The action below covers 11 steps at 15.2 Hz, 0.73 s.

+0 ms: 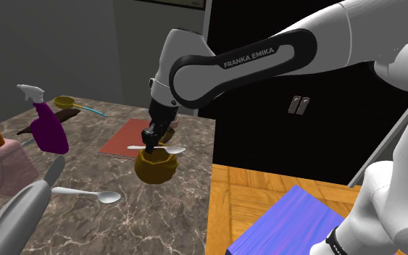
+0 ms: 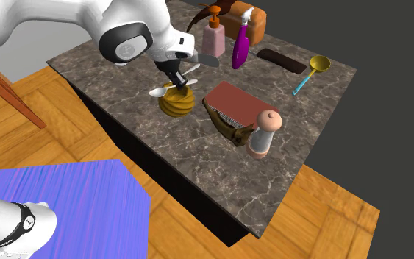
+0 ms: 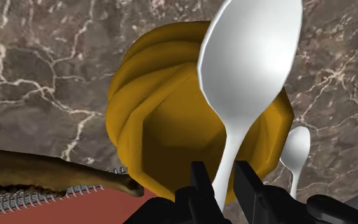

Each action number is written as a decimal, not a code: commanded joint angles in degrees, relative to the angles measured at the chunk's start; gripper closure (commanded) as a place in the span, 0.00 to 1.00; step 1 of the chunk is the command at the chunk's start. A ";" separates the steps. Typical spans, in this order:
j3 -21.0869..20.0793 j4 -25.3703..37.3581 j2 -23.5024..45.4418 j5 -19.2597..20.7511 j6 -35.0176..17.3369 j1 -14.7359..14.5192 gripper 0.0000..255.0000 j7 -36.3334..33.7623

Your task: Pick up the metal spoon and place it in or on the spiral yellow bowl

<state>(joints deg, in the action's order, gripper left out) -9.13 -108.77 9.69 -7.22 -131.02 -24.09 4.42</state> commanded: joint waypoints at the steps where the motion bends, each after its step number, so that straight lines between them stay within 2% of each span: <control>1: 0.00 -0.15 0.01 -0.01 -0.14 0.00 1.00 0.01; 5: 0.00 -0.15 0.01 -0.01 -0.14 0.00 1.00 0.01; 6: 0.00 -0.15 0.02 -0.01 -0.14 0.00 0.00 0.02; 11: 0.00 -0.14 0.01 -0.01 -0.13 0.00 0.00 0.01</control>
<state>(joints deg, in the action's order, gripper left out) -9.12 -108.91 9.70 -7.23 -131.15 -24.09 4.44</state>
